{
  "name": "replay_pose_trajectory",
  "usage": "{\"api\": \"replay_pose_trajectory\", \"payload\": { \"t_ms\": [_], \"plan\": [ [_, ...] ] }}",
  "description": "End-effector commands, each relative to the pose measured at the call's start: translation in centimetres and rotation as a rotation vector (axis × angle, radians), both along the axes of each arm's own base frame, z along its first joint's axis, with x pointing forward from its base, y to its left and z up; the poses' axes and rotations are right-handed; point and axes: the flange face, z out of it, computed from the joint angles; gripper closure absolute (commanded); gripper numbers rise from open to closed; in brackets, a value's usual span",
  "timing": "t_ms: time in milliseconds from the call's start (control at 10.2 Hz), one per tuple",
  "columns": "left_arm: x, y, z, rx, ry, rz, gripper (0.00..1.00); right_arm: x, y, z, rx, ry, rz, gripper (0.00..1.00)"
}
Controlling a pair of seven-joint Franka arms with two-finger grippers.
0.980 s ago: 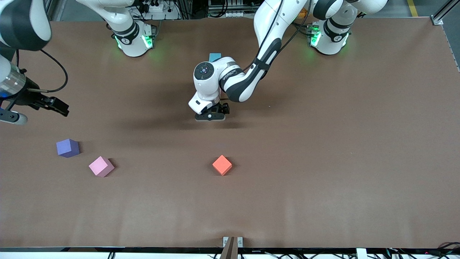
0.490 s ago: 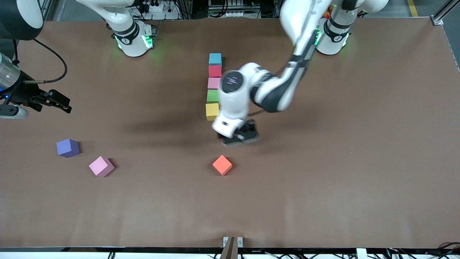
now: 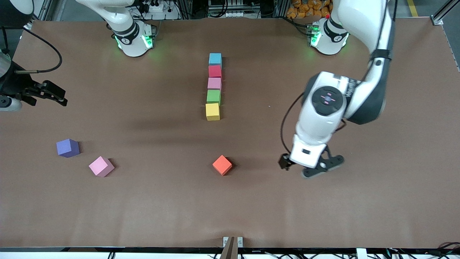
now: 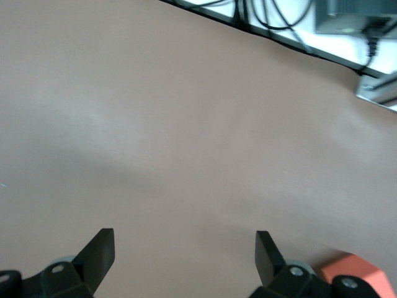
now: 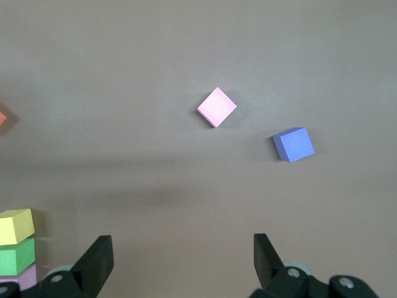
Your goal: Arrange blocks into number 1
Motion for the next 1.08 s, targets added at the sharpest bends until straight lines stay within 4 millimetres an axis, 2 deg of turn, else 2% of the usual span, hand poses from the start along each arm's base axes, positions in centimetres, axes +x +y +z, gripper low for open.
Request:
{"api": "replay_pose_trajectory", "payload": {
  "t_ms": [0, 196, 294, 490, 686, 882, 980],
  "plan": [
    [-0.8, 4.6, 2.2, 0.006, 0.081, -0.043, 0.00, -0.4, 0.3, 1.2, 0.047, 0.017, 0.008, 0.00],
    [-3.1, 9.7, 3.1, -0.004, 0.131, -0.072, 0.00, -0.4, 0.3, 1.4, 0.058, 0.013, 0.008, 0.00],
    [-4.4, 11.6, 4.0, -0.019, 0.143, -0.099, 0.00, -0.6, 0.3, 1.7, 0.059, 0.015, 0.008, 0.00],
    [-6.2, 16.6, 7.5, -0.056, 0.146, -0.176, 0.00, -1.2, 0.3, 1.6, 0.061, 0.050, 0.006, 0.00],
    [-8.2, 19.6, 11.8, -0.020, 0.148, -0.241, 0.00, -1.1, 0.4, 1.6, 0.072, 0.052, 0.003, 0.00],
    [-9.8, 20.6, 15.3, -0.002, 0.126, -0.276, 0.00, -1.1, 0.1, 1.8, 0.064, 0.047, 0.006, 0.00],
    [-10.6, 20.4, 16.5, -0.001, 0.117, -0.280, 0.00, -1.0, 0.2, 2.2, 0.060, 0.039, 0.010, 0.00]
  ]
}}
